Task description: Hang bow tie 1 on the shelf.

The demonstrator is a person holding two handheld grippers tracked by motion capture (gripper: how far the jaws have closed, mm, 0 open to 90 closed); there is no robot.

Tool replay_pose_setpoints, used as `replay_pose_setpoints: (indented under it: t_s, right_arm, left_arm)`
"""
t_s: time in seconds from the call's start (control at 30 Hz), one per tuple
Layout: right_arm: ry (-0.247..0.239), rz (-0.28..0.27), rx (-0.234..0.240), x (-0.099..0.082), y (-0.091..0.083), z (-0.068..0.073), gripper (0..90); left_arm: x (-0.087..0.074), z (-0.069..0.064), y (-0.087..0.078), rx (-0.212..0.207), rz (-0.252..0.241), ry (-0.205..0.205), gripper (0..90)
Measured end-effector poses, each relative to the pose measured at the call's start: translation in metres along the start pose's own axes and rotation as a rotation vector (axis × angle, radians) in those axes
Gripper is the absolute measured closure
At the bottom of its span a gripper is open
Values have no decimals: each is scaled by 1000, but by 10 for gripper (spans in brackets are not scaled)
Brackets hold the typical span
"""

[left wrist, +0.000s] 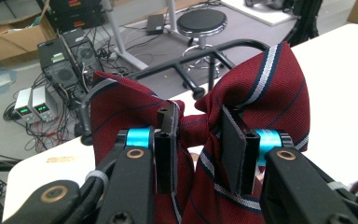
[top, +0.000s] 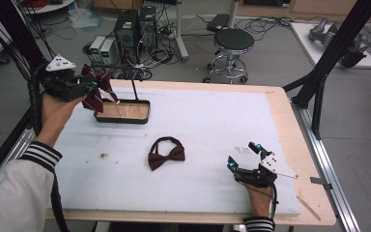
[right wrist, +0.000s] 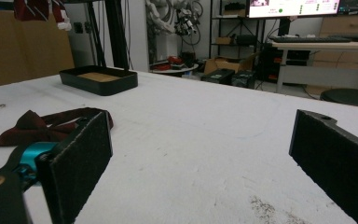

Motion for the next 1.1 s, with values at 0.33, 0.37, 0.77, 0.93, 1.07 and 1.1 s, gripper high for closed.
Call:
replay_pose_setpoints:
  t_s: [0.33,0.37,0.77,0.93,1.07,1.1]
  right_arm:
    - [2,0,0,0,0,0,50]
    - [1,1,0,0,0,0,50]
    - [-1,2,0,0,0,-1,50]
    - [-1,1,0,0,0,-1,50]
    - [1,1,-1,0,0,-1,50]
    - [1,1,-1,0,0,-1,50]
  left_arm:
    - [4,19,12,14,-22,-45,681]
    - [5,20,13,16,-21,-45,681]
    - [3,30,26,57,-28,-57,682]
    - [-1,35,27,93,-9,-45,681]
    - [-4,37,25,130,9,-29,681]
    - [-5,38,25,135,11,-29,681]
Point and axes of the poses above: each handheld gripper's, and its own axes: y roughly forward along the jaws, x roughly out of its top, z roughly to its left, the point moved 3 cm from there along y, roughly forward along the jaws, and after that the axes turned 4 degrees about y, right-handed, at the moved point
